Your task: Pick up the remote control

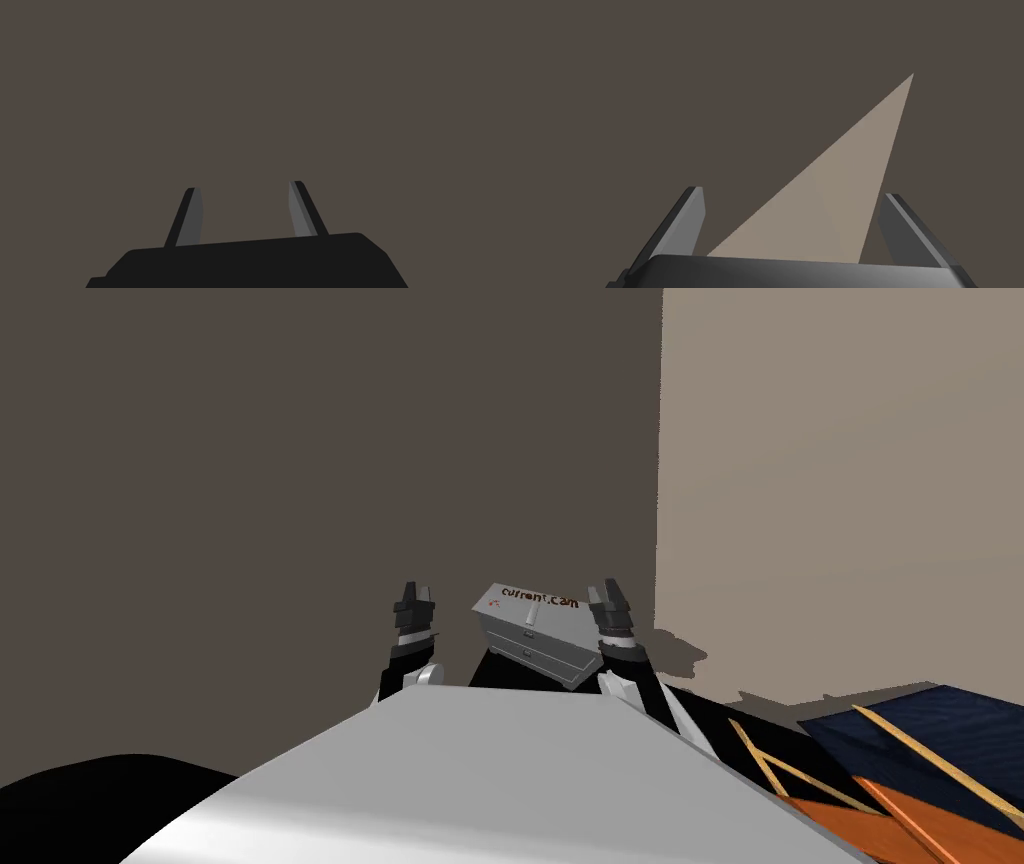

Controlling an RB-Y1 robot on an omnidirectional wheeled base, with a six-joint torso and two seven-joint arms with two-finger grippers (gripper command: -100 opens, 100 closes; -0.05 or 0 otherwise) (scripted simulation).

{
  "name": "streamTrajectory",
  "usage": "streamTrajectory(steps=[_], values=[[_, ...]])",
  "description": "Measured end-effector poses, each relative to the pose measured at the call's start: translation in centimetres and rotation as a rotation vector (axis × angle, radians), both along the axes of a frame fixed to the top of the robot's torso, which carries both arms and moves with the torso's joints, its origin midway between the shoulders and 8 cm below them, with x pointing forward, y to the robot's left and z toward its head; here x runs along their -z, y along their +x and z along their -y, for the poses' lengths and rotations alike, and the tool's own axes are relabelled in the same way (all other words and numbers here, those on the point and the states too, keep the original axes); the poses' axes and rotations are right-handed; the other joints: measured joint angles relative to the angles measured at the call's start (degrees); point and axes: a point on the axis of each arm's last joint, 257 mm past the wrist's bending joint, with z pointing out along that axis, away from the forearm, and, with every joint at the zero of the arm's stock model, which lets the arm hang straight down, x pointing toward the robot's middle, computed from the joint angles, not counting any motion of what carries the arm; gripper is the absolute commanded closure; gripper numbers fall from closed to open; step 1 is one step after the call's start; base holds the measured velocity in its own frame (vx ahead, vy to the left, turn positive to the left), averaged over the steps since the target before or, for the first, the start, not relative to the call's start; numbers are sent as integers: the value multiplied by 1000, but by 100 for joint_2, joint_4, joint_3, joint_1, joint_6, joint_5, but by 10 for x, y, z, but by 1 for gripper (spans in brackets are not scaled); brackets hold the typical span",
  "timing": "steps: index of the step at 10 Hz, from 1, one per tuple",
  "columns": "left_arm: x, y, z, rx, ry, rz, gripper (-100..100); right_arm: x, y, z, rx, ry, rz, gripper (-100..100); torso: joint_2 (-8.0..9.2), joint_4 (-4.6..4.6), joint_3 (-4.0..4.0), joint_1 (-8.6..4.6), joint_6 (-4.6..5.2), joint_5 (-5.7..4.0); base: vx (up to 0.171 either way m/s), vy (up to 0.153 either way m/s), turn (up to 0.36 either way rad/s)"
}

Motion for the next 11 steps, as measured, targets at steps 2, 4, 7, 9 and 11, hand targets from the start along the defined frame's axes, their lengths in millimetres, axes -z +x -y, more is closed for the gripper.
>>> streamTrajectory(steps=[2,4,7,9,11], values=[[0,0,0,0,0,0,0,21,7,-6,-12,-80,-45,-100,0,0,0,-4,4,-1,-13,-39,222],[0,0,0,0,0,0,0,51,10,-12,-26,-180,-103,-100,1,0,0,-8,-1,-1,-13,-52,355],[0,0,0,0,0,0,0,84,13,-19,-45,-299,-163,-100,-1,0,0,-3,6,0,-19,-36,311],[0,0,0,0,0,0,0,105,12,-20,-58,-378,-204,-100,0,0,0,-3,7,-1,-18,-39,267],[0,0,0,0,0,0,0,131,11,-18,-71,-461,-249,-100,-1,0,-1,-6,7,-1,-25,-44,292]])
